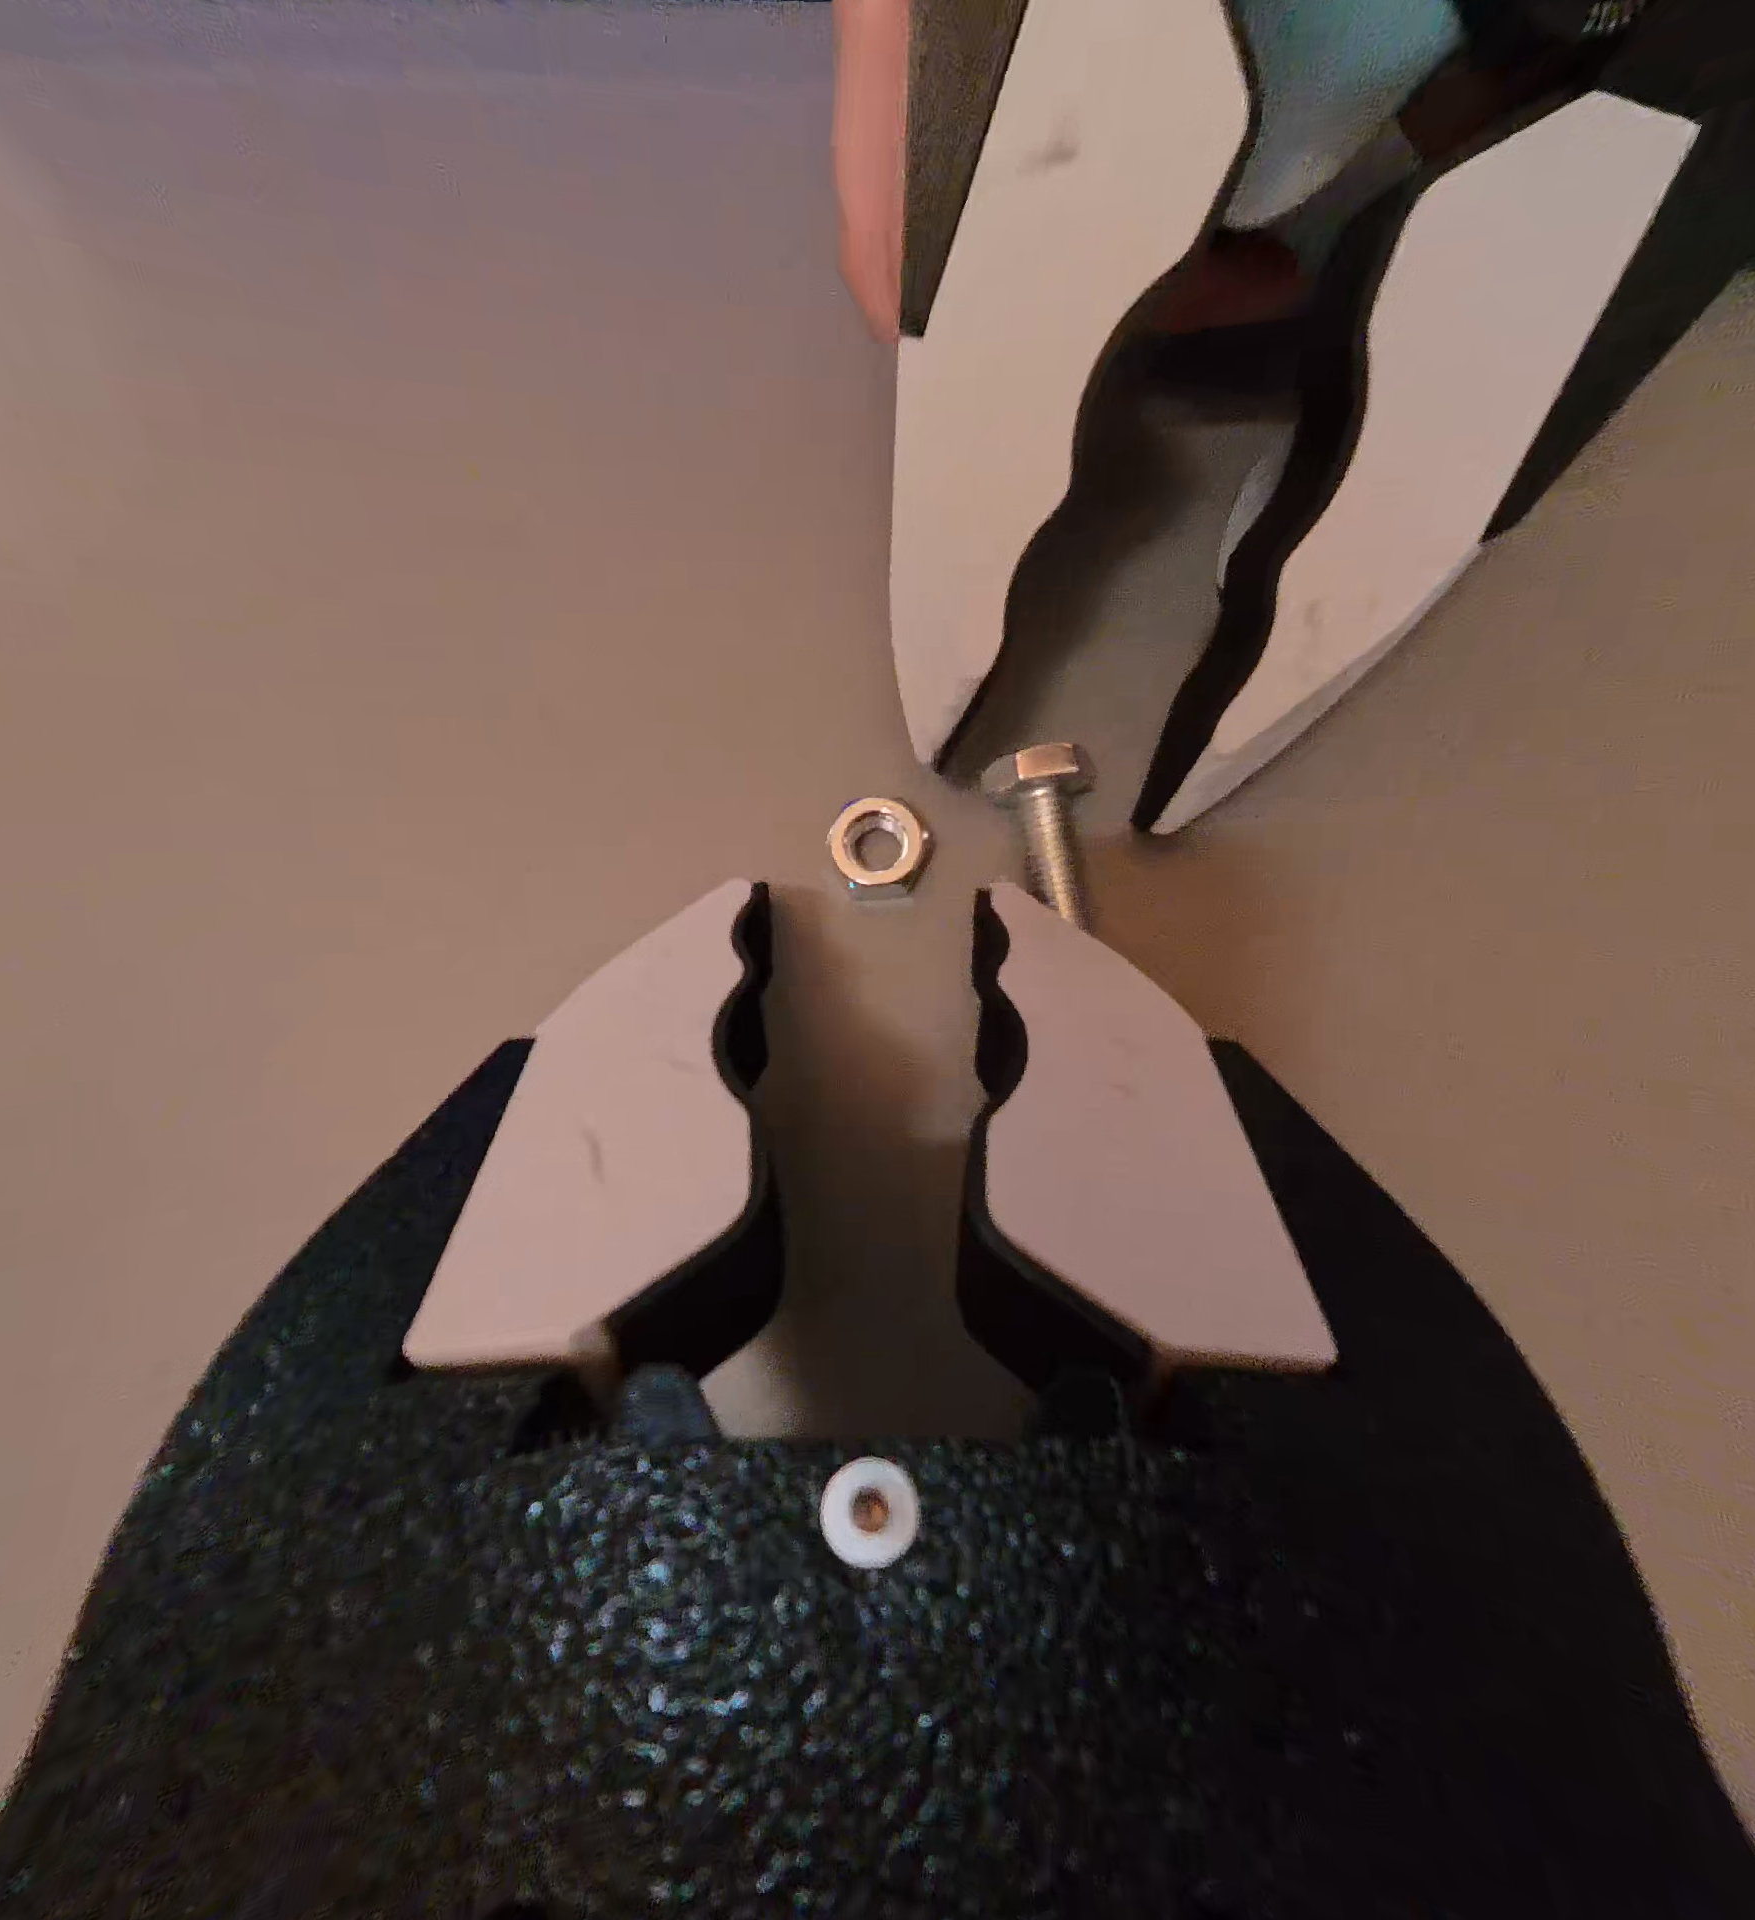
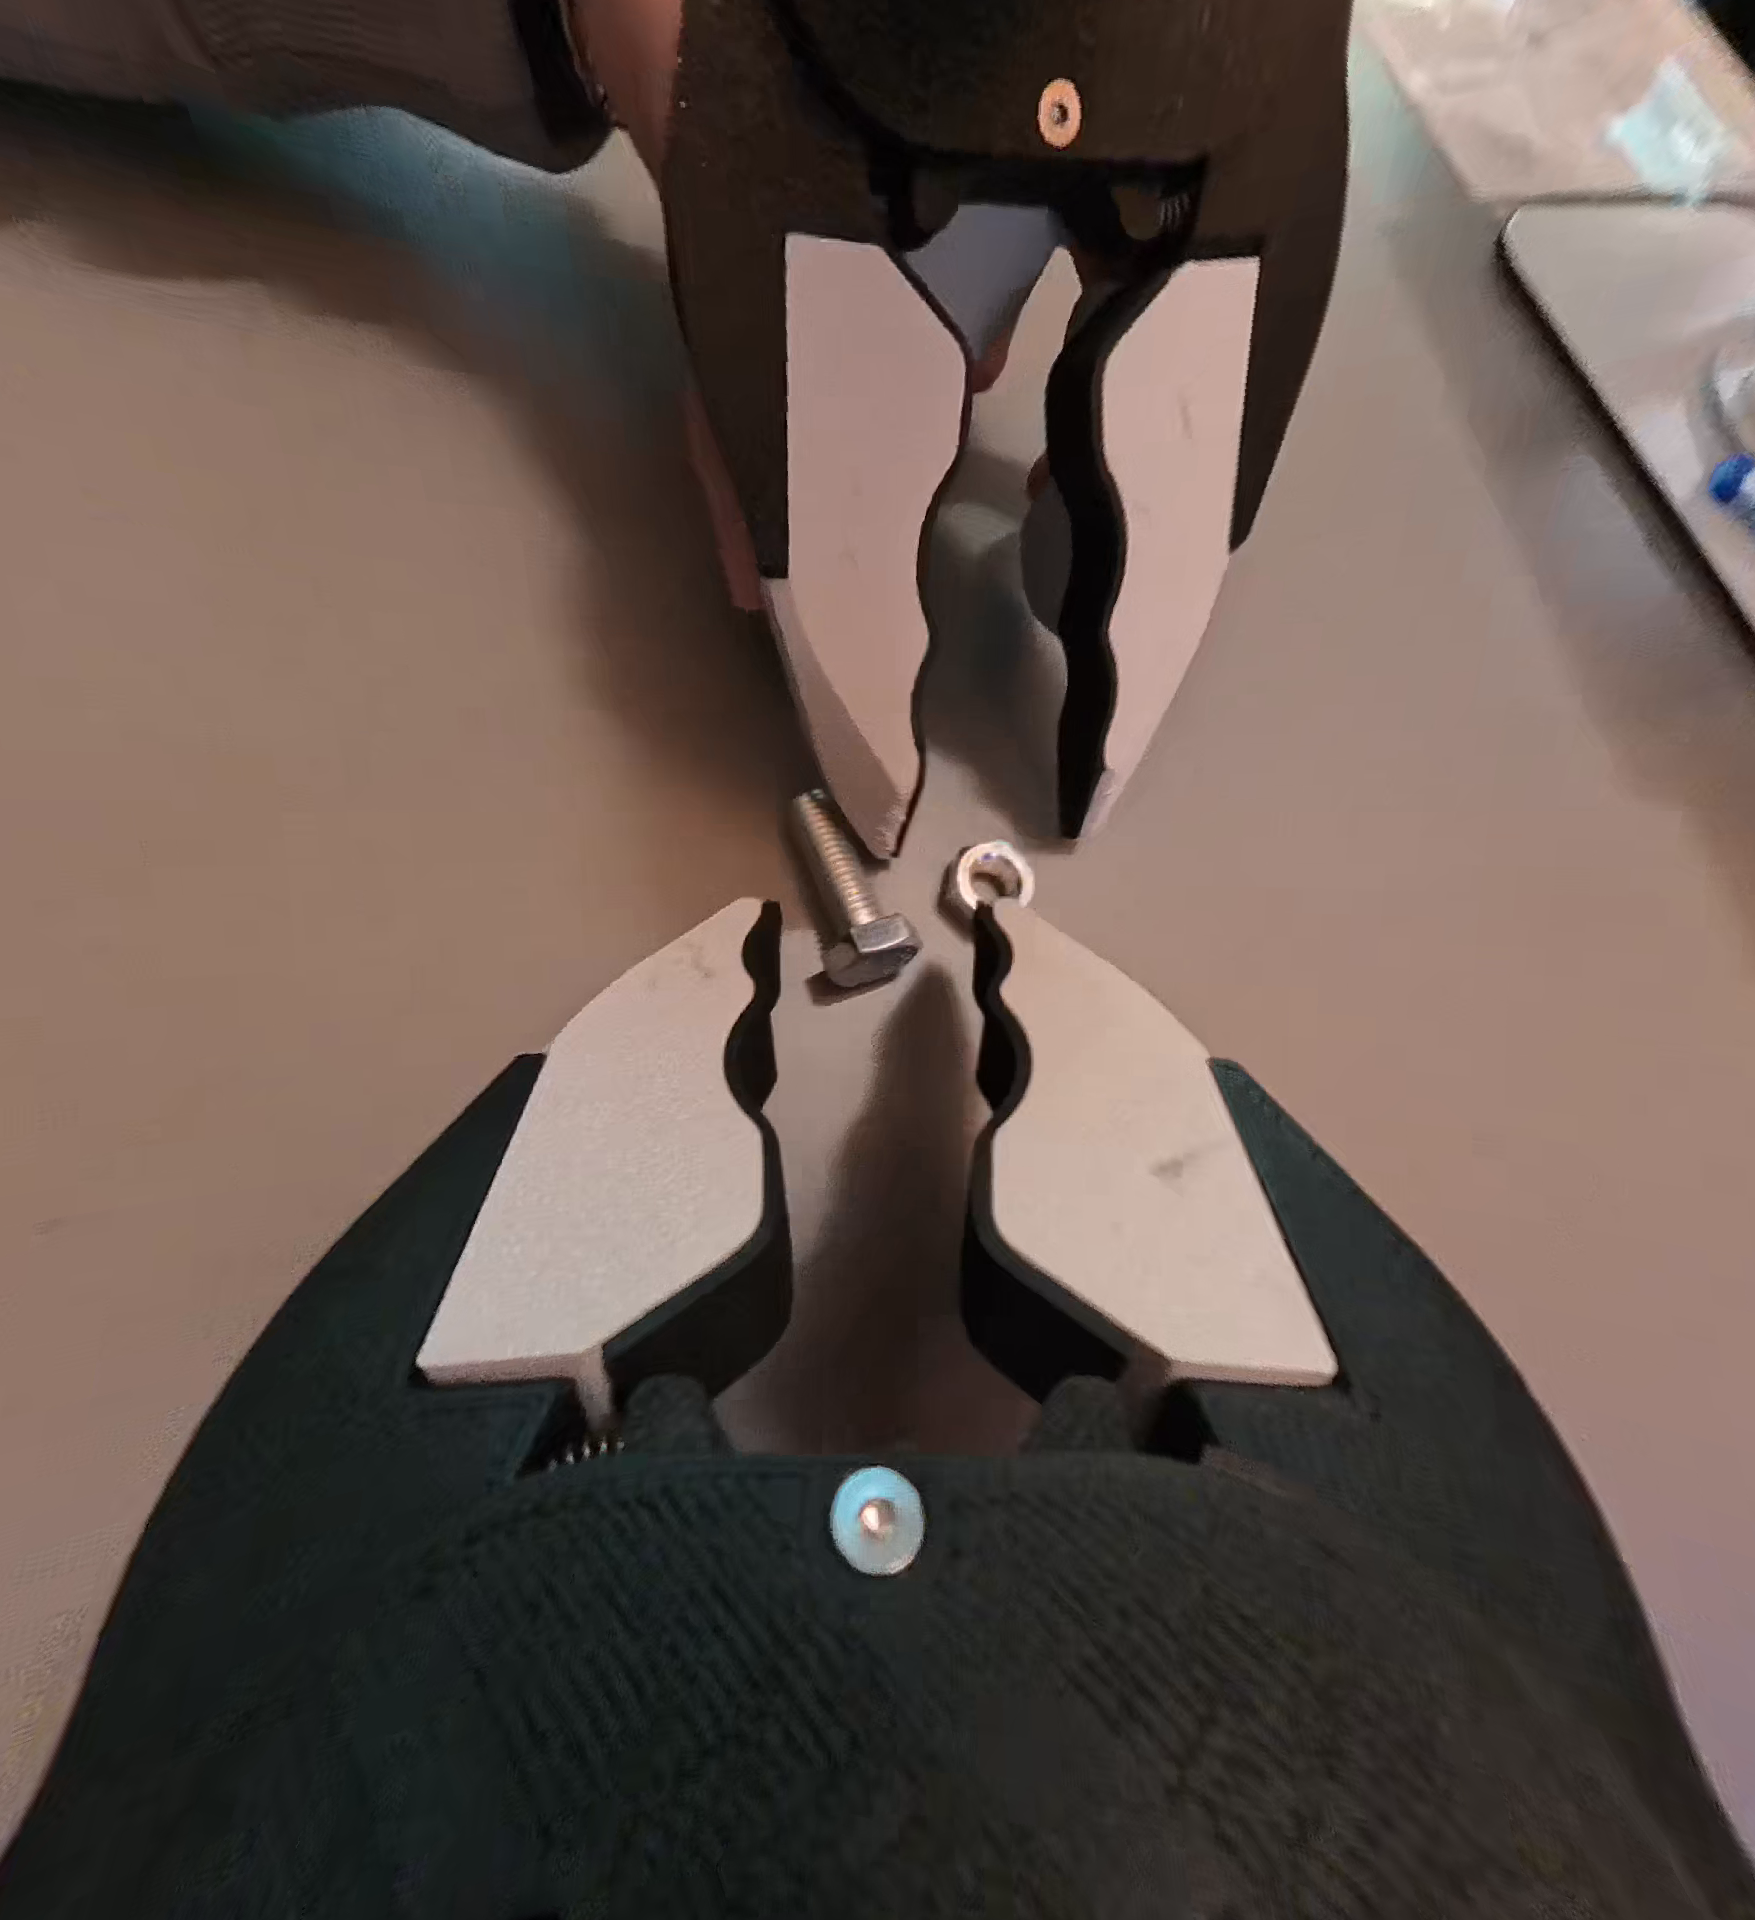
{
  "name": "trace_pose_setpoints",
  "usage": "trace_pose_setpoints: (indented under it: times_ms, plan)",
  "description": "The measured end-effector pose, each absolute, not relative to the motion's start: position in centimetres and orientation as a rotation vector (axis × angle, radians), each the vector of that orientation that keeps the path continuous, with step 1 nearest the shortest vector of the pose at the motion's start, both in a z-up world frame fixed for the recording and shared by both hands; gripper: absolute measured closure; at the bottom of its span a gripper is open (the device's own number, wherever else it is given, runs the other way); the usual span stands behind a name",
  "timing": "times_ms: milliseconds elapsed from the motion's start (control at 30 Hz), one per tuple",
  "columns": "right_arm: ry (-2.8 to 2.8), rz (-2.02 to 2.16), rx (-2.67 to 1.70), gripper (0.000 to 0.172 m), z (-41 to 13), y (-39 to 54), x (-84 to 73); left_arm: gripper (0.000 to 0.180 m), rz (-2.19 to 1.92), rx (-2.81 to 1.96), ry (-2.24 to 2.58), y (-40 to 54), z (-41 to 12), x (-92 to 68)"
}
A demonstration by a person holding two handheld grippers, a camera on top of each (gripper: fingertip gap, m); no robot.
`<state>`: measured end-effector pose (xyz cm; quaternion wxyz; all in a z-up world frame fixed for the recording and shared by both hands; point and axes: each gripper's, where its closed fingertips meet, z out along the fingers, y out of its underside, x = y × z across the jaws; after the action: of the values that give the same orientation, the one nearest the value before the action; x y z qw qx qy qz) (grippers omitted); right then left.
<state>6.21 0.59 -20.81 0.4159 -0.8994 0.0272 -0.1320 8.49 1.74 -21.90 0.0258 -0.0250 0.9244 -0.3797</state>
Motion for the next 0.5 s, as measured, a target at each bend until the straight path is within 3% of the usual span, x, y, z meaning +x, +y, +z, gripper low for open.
trace_pose_setpoints:
  times_ms: [100, 300, 400, 500]
  plan:
    - [-0.02, -0.405, -2.225, 0.135, -20.4, 0.8, 6.3, 0.143, -1.206, -0.119, 2.855, 2.6, -21.5, 9.1]
    - [-0.111, -0.288, -2.251, 0.152, -20.9, 1.1, 5.0, 0.14, -1.434, -0.116, 2.779, 2.9, -19.1, 9.2]
    - [-0.075, -0.343, -2.263, 0.172, -20.8, 0.7, 5.6, 0.139, -1.48, -0.082, 2.761, 2.1, -19.0, 8.8]
    - [-0.032, -0.397, -2.276, 0.172, -20.9, -0.4, 6.0, 0.137, -1.343, -0.079, 2.789, 1.7, -20.2, 9.0]
